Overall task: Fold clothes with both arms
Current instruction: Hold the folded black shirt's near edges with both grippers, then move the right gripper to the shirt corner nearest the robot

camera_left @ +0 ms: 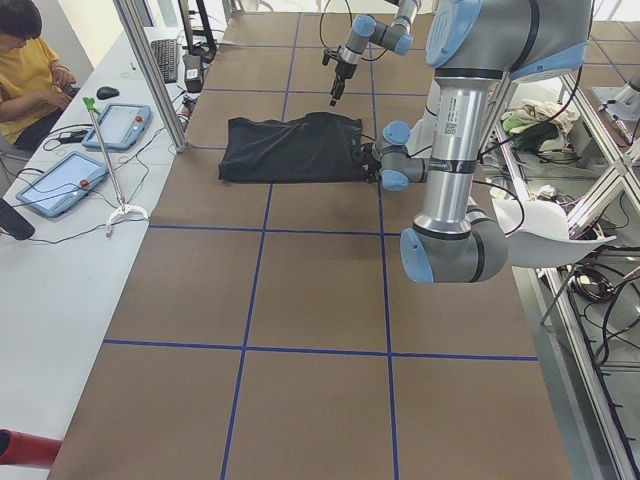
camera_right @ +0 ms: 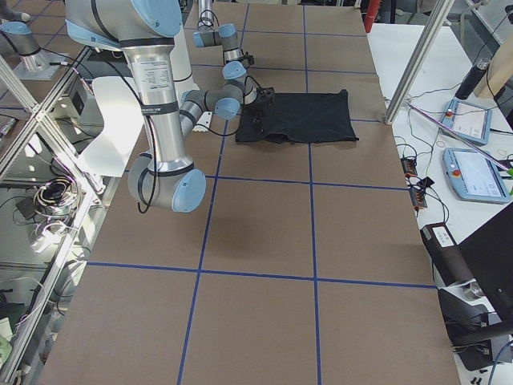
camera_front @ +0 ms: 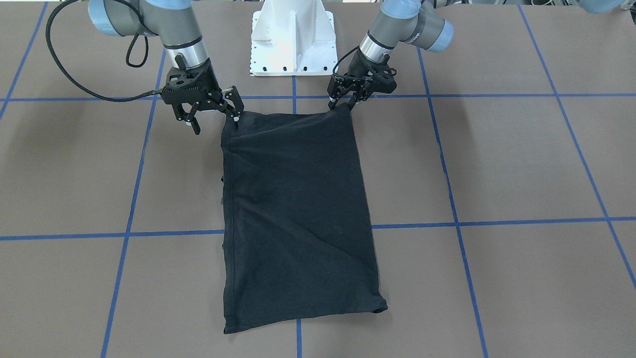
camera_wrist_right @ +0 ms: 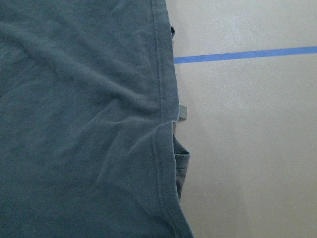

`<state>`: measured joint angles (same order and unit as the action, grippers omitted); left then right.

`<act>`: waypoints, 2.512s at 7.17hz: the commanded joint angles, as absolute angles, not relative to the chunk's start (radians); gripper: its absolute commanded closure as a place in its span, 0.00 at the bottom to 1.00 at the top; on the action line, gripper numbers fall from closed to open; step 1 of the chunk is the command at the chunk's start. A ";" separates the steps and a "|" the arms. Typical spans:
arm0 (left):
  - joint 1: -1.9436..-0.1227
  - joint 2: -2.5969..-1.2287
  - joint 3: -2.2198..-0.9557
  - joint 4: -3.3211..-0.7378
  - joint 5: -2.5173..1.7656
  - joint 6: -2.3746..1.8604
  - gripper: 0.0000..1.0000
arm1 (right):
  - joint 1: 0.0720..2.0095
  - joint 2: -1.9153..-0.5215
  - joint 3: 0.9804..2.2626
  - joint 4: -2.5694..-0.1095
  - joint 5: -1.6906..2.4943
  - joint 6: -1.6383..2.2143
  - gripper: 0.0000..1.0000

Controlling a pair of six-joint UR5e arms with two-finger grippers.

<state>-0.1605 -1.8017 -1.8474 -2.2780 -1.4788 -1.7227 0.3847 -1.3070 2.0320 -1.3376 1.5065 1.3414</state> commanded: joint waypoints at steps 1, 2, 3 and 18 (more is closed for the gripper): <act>-0.161 -1.802 -1.847 -2.278 -1.479 -1.723 0.74 | 0.383 -1.308 2.034 -1.338 1.506 1.341 0.00; -0.164 -1.802 -1.847 -2.278 -1.479 -1.721 1.00 | 0.383 -1.307 2.033 -1.338 1.505 1.342 0.00; -0.167 -1.802 -1.850 -2.278 -1.479 -1.720 1.00 | 0.383 -1.305 2.031 -1.338 1.505 1.354 0.00; -0.173 -1.792 -1.936 -2.269 -1.509 -1.713 1.00 | 0.190 -1.220 1.893 -1.342 1.358 1.913 0.26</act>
<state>-0.1734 -1.7924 -1.9360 -2.2687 -1.5095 -1.7132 0.1914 -1.2367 1.9221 -1.3433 1.3724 1.8936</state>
